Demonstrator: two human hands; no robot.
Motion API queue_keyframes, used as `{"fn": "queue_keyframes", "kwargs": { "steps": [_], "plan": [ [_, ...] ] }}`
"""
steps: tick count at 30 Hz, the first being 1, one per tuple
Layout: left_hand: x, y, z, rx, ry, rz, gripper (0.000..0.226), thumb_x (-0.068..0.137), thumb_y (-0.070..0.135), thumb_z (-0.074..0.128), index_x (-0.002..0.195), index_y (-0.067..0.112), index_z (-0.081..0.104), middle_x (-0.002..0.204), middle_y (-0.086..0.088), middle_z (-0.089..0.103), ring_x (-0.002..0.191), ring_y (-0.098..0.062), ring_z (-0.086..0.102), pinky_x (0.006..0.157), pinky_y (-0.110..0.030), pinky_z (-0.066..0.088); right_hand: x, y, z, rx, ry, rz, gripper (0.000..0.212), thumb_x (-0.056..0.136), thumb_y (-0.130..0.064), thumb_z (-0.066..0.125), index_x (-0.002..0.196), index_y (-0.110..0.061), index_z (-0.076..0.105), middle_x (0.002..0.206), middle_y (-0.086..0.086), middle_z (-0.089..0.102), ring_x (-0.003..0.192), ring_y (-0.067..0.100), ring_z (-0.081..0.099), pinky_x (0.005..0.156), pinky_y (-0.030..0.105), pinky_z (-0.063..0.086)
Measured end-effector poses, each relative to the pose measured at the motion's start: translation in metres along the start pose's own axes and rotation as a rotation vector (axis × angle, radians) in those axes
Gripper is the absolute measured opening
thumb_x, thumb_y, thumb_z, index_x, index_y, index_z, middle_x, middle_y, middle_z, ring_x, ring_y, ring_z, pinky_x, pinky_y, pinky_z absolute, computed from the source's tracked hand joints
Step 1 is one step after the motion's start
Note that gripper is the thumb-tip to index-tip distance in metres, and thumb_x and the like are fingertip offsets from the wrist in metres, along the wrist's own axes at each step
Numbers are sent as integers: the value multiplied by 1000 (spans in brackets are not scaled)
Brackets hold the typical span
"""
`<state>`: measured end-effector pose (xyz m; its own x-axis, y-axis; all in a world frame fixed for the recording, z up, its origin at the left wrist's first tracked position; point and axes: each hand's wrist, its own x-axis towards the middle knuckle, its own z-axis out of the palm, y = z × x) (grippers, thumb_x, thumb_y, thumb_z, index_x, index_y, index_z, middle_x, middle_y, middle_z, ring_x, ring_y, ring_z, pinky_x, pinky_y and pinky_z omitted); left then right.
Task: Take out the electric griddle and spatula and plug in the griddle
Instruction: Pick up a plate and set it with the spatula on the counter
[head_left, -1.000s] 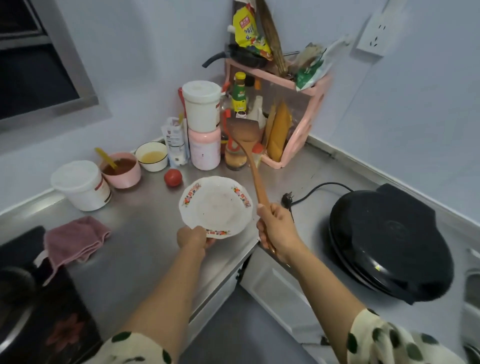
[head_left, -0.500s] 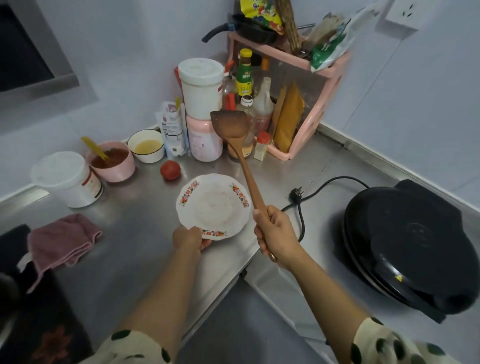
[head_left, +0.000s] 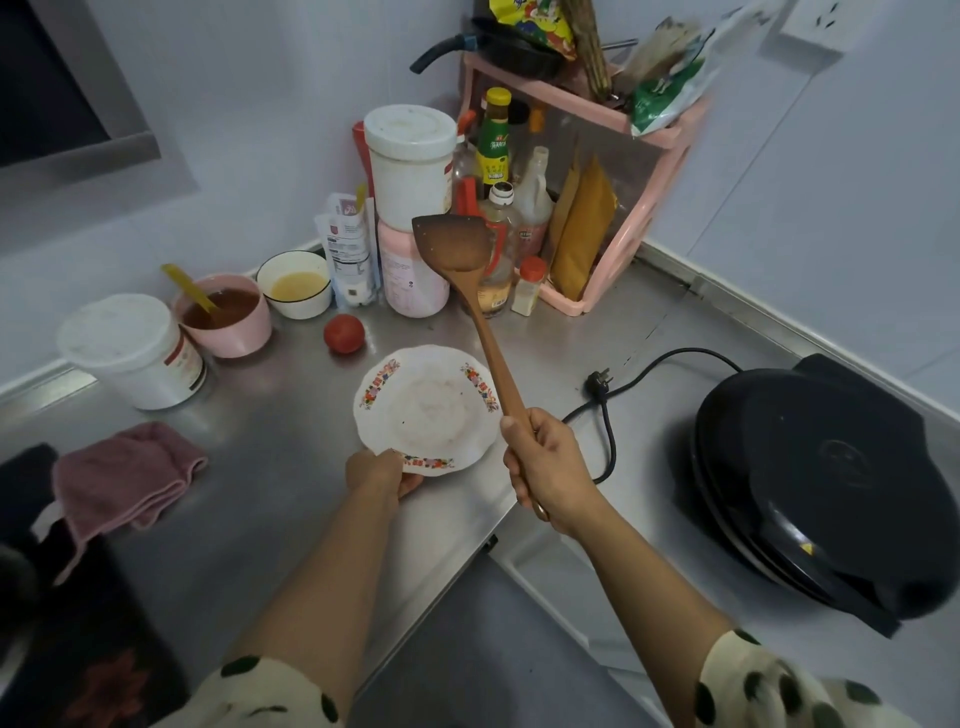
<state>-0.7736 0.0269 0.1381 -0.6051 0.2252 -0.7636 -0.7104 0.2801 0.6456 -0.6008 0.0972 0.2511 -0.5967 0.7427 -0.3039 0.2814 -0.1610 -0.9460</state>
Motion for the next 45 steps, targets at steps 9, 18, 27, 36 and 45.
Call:
{"fn": "queue_keyframes", "kwargs": {
  "steps": [9, 18, 27, 36, 45],
  "plan": [
    [-21, 12, -4, 38, -112, -13, 39, 95, 4, 51, 134, 4, 46, 130, -17, 57, 114, -33, 60, 83, -39, 55, -16, -6, 5, 11, 21, -1, 25, 99, -31, 49, 85, -11, 44, 58, 6, 47, 34, 12, 37, 35, 21, 33],
    [-63, 36, -32, 437, 31, 191, 42, 90, 4, 47, 131, -1, 49, 131, -18, 55, 116, -38, 55, 92, -42, 50, -55, -23, 22, 17, 85, -16, 25, 98, -32, 49, 85, -11, 44, 57, 5, 48, 33, 11, 39, 33, 20, 33],
    [-110, 41, -89, 634, 39, 500, 23, 90, 8, 49, 101, -3, 66, 110, -20, 67, 102, -35, 62, 84, -36, 49, -104, -3, 98, 209, 240, 159, 20, 98, -27, 46, 82, -16, 47, 58, 6, 45, 33, 12, 38, 31, 16, 30],
    [-105, 37, -160, 579, 77, 564, 20, 89, 11, 50, 89, 4, 69, 100, -19, 72, 99, -35, 65, 87, -40, 52, -99, 32, 169, 266, 312, 299, 23, 99, -26, 41, 80, -14, 43, 59, 5, 43, 39, 16, 39, 35, 20, 33],
    [-91, 38, -188, 584, 99, 586, 21, 89, 6, 48, 91, -1, 68, 102, -22, 71, 99, -35, 64, 84, -38, 48, -83, 56, 199, 226, 371, 354, 23, 99, -30, 41, 87, -11, 45, 62, 8, 46, 40, 18, 43, 35, 19, 34]
  ]
}}
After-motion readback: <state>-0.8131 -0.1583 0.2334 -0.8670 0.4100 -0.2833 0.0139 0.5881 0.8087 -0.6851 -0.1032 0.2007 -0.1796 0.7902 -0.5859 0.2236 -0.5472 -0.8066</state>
